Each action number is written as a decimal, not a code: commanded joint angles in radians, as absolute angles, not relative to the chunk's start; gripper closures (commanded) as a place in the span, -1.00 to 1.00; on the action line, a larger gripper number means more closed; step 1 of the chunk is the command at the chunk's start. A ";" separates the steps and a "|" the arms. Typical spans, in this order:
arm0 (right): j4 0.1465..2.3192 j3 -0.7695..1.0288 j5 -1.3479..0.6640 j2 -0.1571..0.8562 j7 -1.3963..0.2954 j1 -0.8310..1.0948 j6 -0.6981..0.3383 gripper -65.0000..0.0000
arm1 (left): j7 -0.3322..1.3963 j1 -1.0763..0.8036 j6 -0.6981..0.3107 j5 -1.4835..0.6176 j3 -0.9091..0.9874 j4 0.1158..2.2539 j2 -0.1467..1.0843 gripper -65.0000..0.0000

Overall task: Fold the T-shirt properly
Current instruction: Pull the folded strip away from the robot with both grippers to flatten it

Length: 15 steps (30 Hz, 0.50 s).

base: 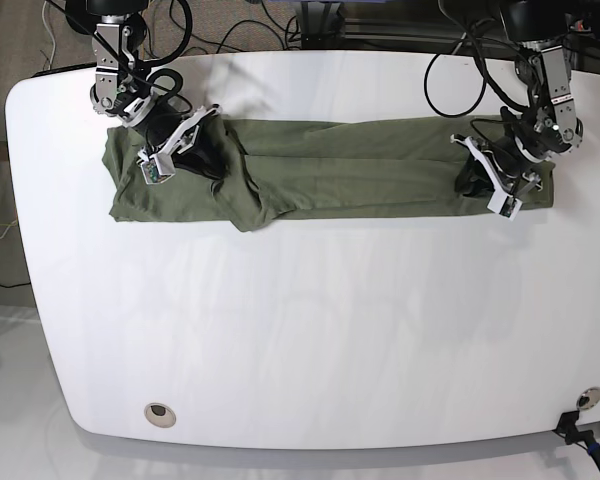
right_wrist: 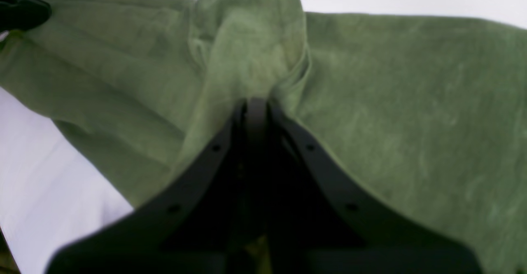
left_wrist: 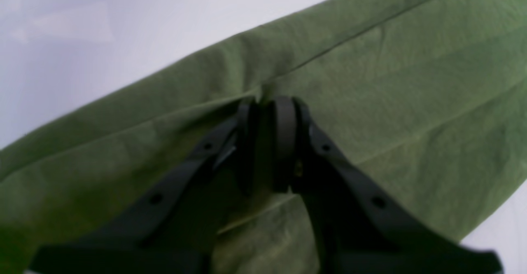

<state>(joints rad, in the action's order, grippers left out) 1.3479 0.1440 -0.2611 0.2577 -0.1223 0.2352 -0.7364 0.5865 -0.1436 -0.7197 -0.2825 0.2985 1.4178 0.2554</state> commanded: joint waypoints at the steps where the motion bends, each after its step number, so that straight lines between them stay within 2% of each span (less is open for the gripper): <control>1: 1.403 0.150 -0.203 0.271 -0.194 0.240 -0.698 1.00 | 0.630 -0.140 -0.698 -0.239 0.305 1.461 0.277 0.80; 3: 1.461 0.154 -0.203 0.268 -0.197 0.242 -0.698 1.00 | 0.633 -0.140 -0.698 -0.236 0.305 1.523 0.277 0.79; 5: 1.532 0.166 -0.203 0.266 -0.232 0.248 -0.698 0.79 | 0.634 -0.140 -0.698 -0.236 0.306 1.564 0.277 0.71; 7: 1.607 0.166 -0.203 0.265 -0.269 0.254 -0.677 0.61 | 0.634 -0.140 -0.698 -0.234 0.309 1.593 0.277 0.35; 9: 1.681 0.166 -0.203 0.265 -0.282 0.278 -0.647 0.56 | 0.634 -0.145 -0.698 -0.234 0.311 1.636 0.275 -0.07; 11: 1.753 0.166 -0.203 0.263 -0.282 0.308 -0.610 0.55 | 0.634 -0.162 -0.698 -0.234 0.311 1.681 0.274 -0.33; 12: 1.788 0.166 -0.203 0.263 -0.282 0.325 -0.590 0.55 | 0.633 -0.179 -0.698 -0.234 0.311 1.699 0.274 -0.41; 15: 1.879 0.162 -0.203 0.262 -0.294 0.383 -0.547 0.55 | 0.631 -0.217 -0.698 -0.234 0.312 1.758 0.272 -0.42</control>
<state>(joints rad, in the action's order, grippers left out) 1.8290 0.1604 -0.1848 0.2527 -0.3199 0.3855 -0.5514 0.6506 -0.2256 -0.6971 -0.2203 0.3058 1.7176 0.2588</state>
